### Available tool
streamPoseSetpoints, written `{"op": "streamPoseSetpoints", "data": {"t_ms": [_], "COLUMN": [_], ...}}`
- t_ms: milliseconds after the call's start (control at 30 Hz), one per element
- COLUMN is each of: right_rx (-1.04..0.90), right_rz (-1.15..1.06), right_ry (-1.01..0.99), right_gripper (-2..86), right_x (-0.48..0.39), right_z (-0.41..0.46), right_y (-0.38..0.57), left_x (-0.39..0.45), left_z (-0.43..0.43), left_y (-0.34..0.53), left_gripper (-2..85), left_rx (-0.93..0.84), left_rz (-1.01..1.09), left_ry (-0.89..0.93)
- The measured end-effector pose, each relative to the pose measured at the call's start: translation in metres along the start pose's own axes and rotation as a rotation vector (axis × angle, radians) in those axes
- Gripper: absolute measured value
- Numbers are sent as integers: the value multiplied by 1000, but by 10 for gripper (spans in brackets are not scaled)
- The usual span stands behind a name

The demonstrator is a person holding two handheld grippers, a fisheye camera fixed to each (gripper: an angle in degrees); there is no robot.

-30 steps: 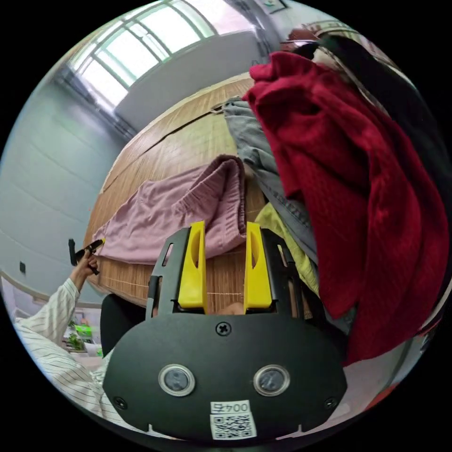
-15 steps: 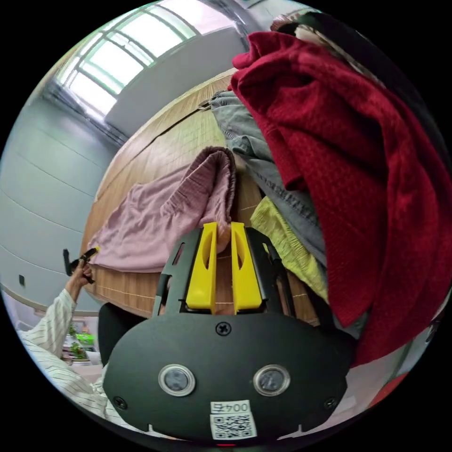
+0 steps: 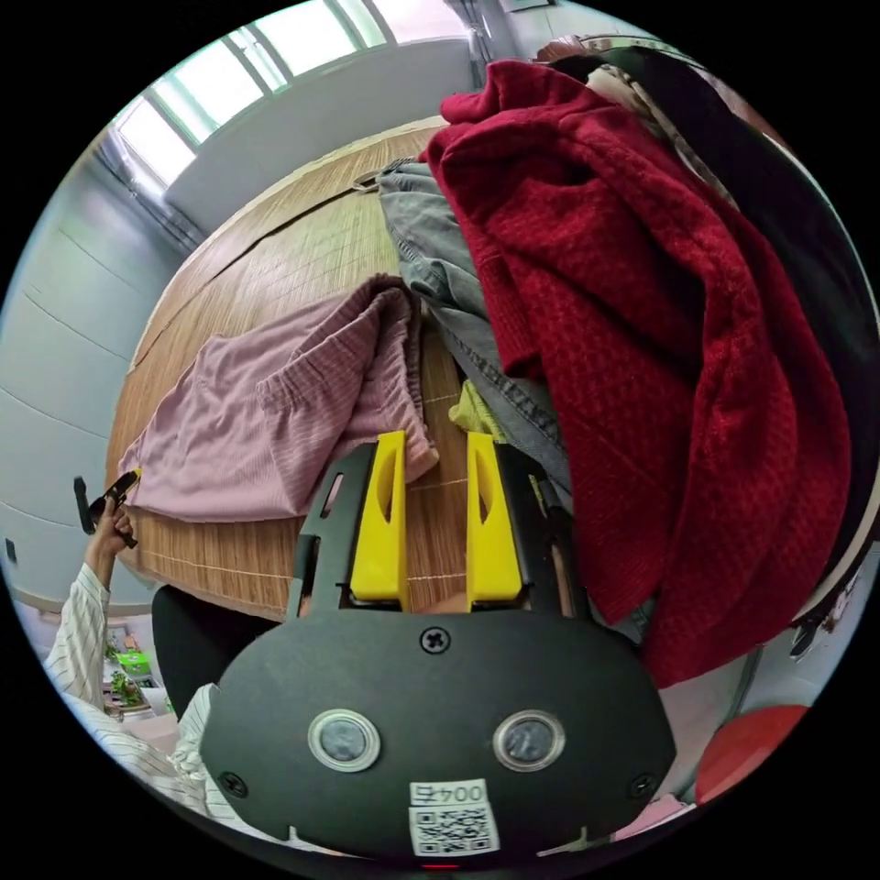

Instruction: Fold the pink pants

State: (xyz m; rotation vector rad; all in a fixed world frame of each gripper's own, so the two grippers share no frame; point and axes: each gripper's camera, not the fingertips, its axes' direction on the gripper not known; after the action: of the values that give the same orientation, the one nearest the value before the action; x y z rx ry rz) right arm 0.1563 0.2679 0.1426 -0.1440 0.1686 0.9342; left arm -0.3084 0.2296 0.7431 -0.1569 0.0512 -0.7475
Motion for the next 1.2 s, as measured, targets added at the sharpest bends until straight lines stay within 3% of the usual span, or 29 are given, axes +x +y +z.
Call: {"op": "streamPoseSetpoints", "data": {"t_ms": [133,300,433,500,633,700,833,900,1033,1200], "right_rx": [121,162,136,201,231,329,424,319,37,227], "right_rz": [-137,-402,-412,-267,-6,76,-160,-289,-219,-317], "right_ry": [133,232,390,346,208,250,165,168,170,145], "right_gripper": [110,158,107,68,87,87,64,28,5,-7], "right_x": [-64,-191,-214,-187,-130,-124,-187,-228,-221,-255], "right_z": [-32,-9,17,-6,-41,-62,-73,-41,31,2], "right_y": [4,7,8,10,18,27,18,-4,-35,-30], "left_x": [5,7,13,13,13,13,17,20,23,38], "left_z": [0,2,4,5,9,11,16,18,21,-3], "left_y": [0,3,4,4,5,7,12,14,22,32], "left_gripper": [3,3,3,3,3,3,3,3,3,3], "left_rx": [2,11,11,10,6,10,23,26,59,203], "left_rz": [6,-10,1,-4,-15,-26,-30,-29,-37,-11], "left_ry": [-8,8,0,8,36,48,51,47,66,92]}}
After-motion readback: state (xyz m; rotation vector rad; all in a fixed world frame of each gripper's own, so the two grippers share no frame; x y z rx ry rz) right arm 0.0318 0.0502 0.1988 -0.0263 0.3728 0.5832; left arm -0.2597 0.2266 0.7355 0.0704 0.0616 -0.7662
